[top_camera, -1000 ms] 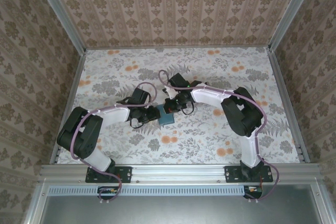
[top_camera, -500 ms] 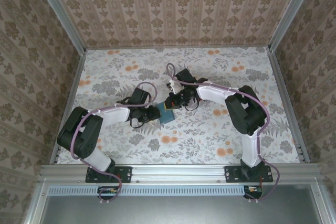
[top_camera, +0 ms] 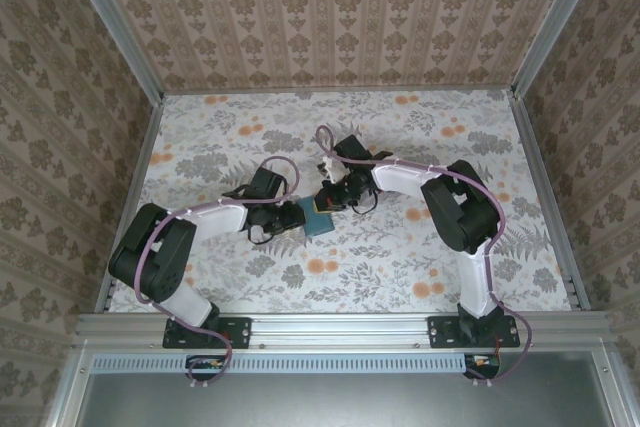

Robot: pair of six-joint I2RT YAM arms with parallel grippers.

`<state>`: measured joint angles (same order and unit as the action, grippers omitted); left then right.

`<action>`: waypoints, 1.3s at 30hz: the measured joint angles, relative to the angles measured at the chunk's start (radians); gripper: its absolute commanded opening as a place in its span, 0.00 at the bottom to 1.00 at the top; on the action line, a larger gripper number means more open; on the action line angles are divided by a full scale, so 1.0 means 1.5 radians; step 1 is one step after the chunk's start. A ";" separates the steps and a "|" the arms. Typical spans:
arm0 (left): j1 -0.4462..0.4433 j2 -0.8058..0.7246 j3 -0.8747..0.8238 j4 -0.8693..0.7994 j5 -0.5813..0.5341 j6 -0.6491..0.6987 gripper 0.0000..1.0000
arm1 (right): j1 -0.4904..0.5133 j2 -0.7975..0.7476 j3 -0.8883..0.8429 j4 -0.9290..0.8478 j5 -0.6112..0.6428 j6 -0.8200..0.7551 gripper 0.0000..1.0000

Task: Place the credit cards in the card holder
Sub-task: Close the button on the card holder.

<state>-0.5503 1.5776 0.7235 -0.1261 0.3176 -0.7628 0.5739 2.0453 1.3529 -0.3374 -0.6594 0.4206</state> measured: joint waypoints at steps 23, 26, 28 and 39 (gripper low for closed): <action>0.001 0.002 0.003 -0.003 0.000 0.005 0.32 | 0.001 0.009 0.006 -0.005 0.001 -0.006 0.01; 0.001 0.004 0.007 -0.006 0.000 0.006 0.32 | 0.002 0.011 0.007 -0.005 0.004 -0.009 0.00; 0.001 0.005 0.007 -0.006 0.000 0.007 0.32 | 0.003 0.011 0.008 -0.005 0.010 -0.011 0.01; 0.001 0.005 0.007 -0.006 0.000 0.010 0.32 | 0.015 0.021 0.037 -0.037 0.046 -0.019 0.00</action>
<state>-0.5484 1.5848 0.7341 -0.1349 0.3180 -0.7483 0.5964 2.0769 1.4082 -0.3923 -0.5900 0.3927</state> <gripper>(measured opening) 0.320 0.050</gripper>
